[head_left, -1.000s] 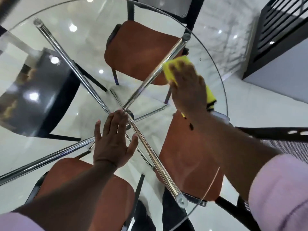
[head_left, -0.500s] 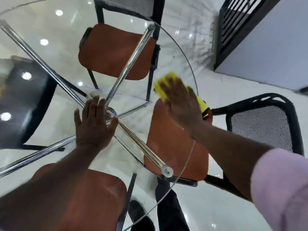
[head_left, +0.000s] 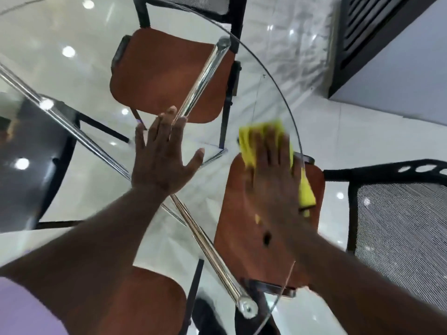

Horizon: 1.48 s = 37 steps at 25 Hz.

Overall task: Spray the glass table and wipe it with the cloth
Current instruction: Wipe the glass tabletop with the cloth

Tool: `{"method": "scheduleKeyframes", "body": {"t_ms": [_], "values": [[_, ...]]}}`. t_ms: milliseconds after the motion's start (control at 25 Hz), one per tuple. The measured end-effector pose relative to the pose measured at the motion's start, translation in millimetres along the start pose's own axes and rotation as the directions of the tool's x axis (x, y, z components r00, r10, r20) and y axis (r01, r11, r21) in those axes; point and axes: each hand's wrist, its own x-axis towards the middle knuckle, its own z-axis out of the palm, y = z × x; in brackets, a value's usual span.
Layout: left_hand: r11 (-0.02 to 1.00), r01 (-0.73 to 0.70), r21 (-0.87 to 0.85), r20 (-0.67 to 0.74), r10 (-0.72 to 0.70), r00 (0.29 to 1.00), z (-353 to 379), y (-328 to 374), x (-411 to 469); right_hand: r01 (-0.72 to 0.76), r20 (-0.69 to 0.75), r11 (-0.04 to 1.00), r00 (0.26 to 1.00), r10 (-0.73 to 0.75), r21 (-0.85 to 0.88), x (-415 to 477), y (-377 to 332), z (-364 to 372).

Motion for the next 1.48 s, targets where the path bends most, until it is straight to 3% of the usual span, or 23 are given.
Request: {"method": "scheduleKeyframes", "body": {"t_ms": [120,240,280,320,400,440,480,560,600,640,720,800,840,920,1000,1040,1160,1200,1320,1360,1440,1480], "values": [[1.0,0.002,0.008,0.02,-0.002,1.0,-6.9,-1.9,8.3,-0.041,-0.012,0.997,0.999,0.041,-0.058,161.1,-16.4,12.6],[1.0,-0.016,0.006,0.042,0.016,0.999,-6.9,0.5,5.3,0.012,-0.032,0.997,0.999,-0.014,-0.076,167.5,-37.4,16.1],[1.0,-0.008,0.002,0.054,0.008,0.999,-8.4,-0.1,6.8,0.097,0.02,0.988,0.995,-0.095,-0.117,134.8,-40.5,14.7],[1.0,-0.001,0.001,0.067,0.001,0.998,-10.1,-0.4,8.7,0.279,0.105,0.951,0.958,-0.266,-0.131,96.8,-40.3,6.7],[1.0,0.012,-0.012,0.081,-0.011,0.997,-10.5,-0.7,9.9,0.589,0.228,0.807,0.794,-0.564,-0.054,78.7,-22.1,-2.6],[1.0,0.014,-0.014,0.085,-0.013,0.996,-10.3,-0.5,11.1,0.654,0.234,0.754,0.742,-0.628,-0.052,112.9,-12.8,-1.1],[1.0,0.015,-0.009,0.093,-0.014,0.996,-10.2,-0.5,11.7,0.627,0.2,0.774,0.773,-0.603,-0.09,160.8,-12.3,2.9],[1.0,0.023,-0.003,0.1,-0.022,0.995,-10.5,-0.6,10.8,0.379,0.066,0.912,0.925,-0.374,-0.154,255.8,-29.4,17.2],[1.0,0.024,0.0,0.106,-0.024,0.994,-10.6,-1.4,10.9,0.281,0.05,0.946,0.96,-0.276,-0.161,285.9,-47.8,23.3],[1.0,0.023,-0.001,0.119,-0.023,0.993,-10.8,-1.7,10.9,0.285,0.054,0.947,0.958,-0.28,-0.145,299.8,-68.8,31.3],[1.0,0.025,-0.008,0.131,-0.023,0.991,-10.8,-2.7,12.3,0.562,0.059,0.805,0.825,-0.562,-0.19,292.9,-95.9,47.1],[1.0,0.025,-0.008,0.12,-0.024,0.992,-11.5,-3.7,12.5,0.724,0.109,0.67,0.688,-0.718,-0.164,289.4,-84.1,43.4],[1.0,0.02,-0.008,0.117,-0.019,0.993,-11.2,-4.6,12.4,0.678,0.093,0.718,0.734,-0.673,-0.157,290.9,-68.4,35.3],[1.0,0.006,-0.021,0.11,-0.004,0.994,-10.1,-5.2,11.9,0.386,0.013,0.908,0.921,-0.389,-0.166,270.8,-30.5,22.7],[1.0,0.009,-0.017,0.111,-0.007,0.994,-10.7,-4.1,11.4,0.147,-0.019,0.983,0.989,-0.149,-0.108,216.6,0.1,11.8],[1.0,0.013,-0.017,0.116,-0.011,0.993,-10.1,-4.1,10.9,0.15,-0.034,0.981,0.987,-0.155,-0.123,180.6,11.0,7.9],[0.999,0.017,-0.032,0.119,-0.013,0.993,-8.7,-4.2,11.1,0.503,0.068,0.847,0.864,-0.499,-0.172,117.4,55.6,-9.0],[0.999,0.012,-0.033,0.118,-0.008,0.993,-8.4,-4.0,11.2,0.534,0.097,0.828,0.845,-0.525,-0.169,118.1,66.2,-11.7],[0.999,0.007,-0.053,0.106,-0.002,0.994,-7.9,-4.2,9.3,0.287,0.084,0.952,0.957,-0.279,-0.107,96.4,55.9,-18.3],[0.998,0.01,-0.057,0.103,-0.004,0.995,-7.3,-3.5,8.3,0.343,0.076,0.931,0.939,-0.336,-0.125,74.2,52.9,-12.6],[0.998,-0.002,-0.059,0.104,0.008,0.995,-4.7,-1.0,6.8,0.615,0.178,0.777,0.786,-0.592,-0.131,18.6,53.6,-7.5],[0.998,-0.01,-0.055,0.097,0.015,0.995,-3.3,-2.5,8.1,0.674,0.194,0.727,0.736,-0.648,-0.128,0.4,54.2,-10.1]]}}
